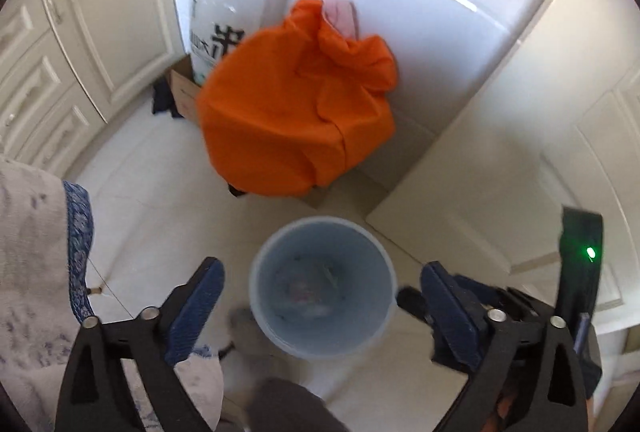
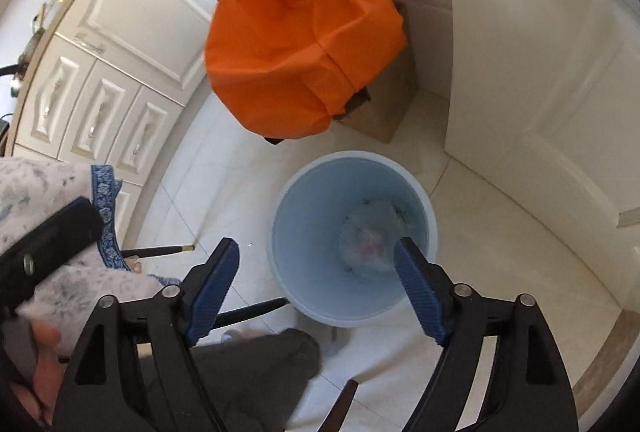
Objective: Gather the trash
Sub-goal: 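Carry both items to the blue bin and open both tools over it, then lower the left tool to the floor and grasp a white wrapper strip, then lift the white strip over the blue bin and open the left tool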
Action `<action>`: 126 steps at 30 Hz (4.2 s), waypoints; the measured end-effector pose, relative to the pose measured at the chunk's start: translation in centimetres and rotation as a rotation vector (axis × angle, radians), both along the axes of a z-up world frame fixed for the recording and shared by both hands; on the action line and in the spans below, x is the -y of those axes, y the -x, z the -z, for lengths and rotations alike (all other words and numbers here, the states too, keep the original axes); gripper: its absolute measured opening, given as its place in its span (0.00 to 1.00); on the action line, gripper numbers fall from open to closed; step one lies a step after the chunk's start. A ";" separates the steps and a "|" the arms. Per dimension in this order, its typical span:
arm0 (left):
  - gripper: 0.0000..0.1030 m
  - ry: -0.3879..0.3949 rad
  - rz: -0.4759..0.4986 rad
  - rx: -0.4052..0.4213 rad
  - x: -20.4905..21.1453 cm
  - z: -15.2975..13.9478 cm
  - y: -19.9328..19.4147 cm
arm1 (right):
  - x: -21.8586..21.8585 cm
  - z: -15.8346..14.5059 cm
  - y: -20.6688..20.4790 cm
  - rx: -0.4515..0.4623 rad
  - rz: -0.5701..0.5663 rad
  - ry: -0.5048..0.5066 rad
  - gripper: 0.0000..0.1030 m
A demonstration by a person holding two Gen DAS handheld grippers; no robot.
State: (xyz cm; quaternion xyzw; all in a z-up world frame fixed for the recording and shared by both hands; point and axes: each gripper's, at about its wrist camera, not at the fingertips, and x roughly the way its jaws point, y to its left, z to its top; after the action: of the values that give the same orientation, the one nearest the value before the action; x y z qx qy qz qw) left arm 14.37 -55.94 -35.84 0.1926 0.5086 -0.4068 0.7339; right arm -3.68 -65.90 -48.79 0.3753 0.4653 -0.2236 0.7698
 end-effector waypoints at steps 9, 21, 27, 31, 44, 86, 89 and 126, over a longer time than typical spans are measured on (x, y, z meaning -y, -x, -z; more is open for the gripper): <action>0.94 0.006 -0.122 0.023 -4.3 6.9 0.8 | -0.1 9.4 -3.3 -0.091 -0.242 -0.038 0.83; 0.91 -0.110 -0.209 0.140 -7.3 17.8 1.0 | -3.6 19.4 -7.8 -0.106 -0.522 -0.184 0.83; 0.86 -0.125 -0.249 0.060 -9.5 22.1 1.8 | -6.8 23.0 -9.4 -0.116 -0.630 -0.186 0.79; 0.87 -0.131 -0.260 0.040 -10.4 23.9 2.9 | -8.8 23.6 -10.3 -0.115 -0.677 -0.118 0.76; 0.87 -0.168 -0.312 -0.046 -13.2 27.4 2.4 | -8.6 24.9 -10.0 -0.176 -0.681 0.028 0.65; 0.59 -0.345 -0.182 -0.373 -1.8 58.8 0.5 | -7.2 25.2 -6.1 -0.193 -0.667 0.157 0.43; 0.47 -0.374 -0.192 -0.402 -1.9 60.9 0.4 | -7.0 25.4 -5.8 -0.198 -0.641 0.140 0.40; 0.08 0.011 -0.110 -0.156 -1.3 36.8 -2.6 | -5.7 25.7 -3.6 -0.232 -0.528 0.028 0.29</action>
State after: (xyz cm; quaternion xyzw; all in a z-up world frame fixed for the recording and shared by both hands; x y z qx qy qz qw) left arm 17.02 -54.65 -72.61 0.1281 0.5717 -0.3826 0.7144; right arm -0.05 -60.21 -74.51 0.2026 0.6286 -0.0633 0.7482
